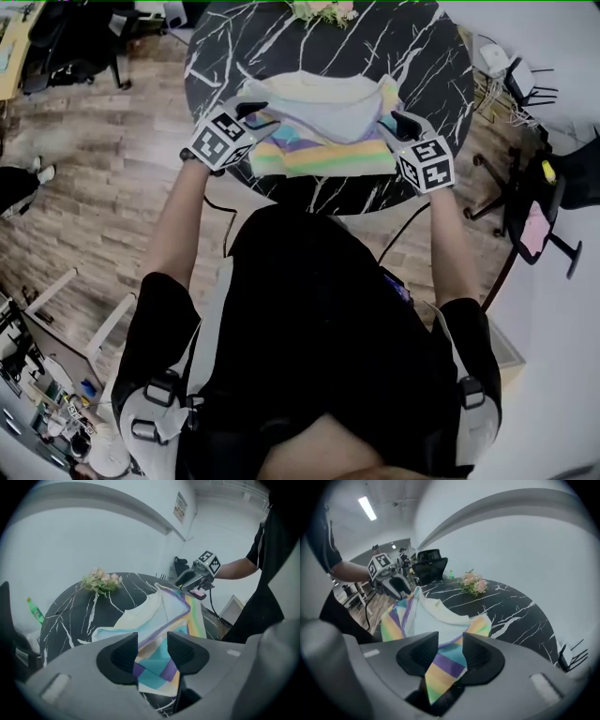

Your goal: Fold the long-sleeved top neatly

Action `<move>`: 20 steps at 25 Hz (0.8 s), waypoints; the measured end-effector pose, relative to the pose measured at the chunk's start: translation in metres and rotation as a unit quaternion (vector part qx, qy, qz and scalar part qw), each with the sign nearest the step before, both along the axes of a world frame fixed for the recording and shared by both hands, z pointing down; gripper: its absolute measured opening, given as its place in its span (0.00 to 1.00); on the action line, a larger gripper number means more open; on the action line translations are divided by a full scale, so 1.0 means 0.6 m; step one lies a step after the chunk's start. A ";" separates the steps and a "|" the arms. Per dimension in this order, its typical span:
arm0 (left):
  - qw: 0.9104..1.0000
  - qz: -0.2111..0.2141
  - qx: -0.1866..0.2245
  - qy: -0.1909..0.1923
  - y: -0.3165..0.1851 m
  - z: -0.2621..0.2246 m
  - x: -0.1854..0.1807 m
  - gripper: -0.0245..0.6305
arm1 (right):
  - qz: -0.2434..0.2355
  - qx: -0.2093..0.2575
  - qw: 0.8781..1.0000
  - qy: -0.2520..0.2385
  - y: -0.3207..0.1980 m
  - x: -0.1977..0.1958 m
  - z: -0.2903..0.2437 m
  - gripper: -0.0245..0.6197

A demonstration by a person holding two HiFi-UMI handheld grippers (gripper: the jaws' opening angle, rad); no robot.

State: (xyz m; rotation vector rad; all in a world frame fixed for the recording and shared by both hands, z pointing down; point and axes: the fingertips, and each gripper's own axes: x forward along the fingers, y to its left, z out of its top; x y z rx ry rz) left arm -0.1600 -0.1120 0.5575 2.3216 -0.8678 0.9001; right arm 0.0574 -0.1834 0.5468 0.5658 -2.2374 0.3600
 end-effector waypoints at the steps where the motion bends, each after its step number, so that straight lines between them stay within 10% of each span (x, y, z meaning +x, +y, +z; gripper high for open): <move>1: 1.000 0.000 -0.004 -0.019 0.007 0.009 -0.004 0.35 | -0.015 0.005 1.000 0.019 0.008 0.001 0.009 0.29; 9: 0.995 -0.077 -0.040 -0.041 0.052 0.056 -0.057 0.35 | -0.049 0.018 0.997 0.061 0.050 0.006 0.031 0.29; 14: 0.989 -0.137 -0.059 -0.024 0.042 0.064 -0.079 0.08 | -0.059 0.025 0.997 0.034 0.058 -0.023 0.022 0.29; 20: 0.983 -0.174 -0.057 0.002 0.052 0.045 -0.111 0.07 | -0.201 0.019 0.979 0.015 0.127 -0.105 0.017 0.29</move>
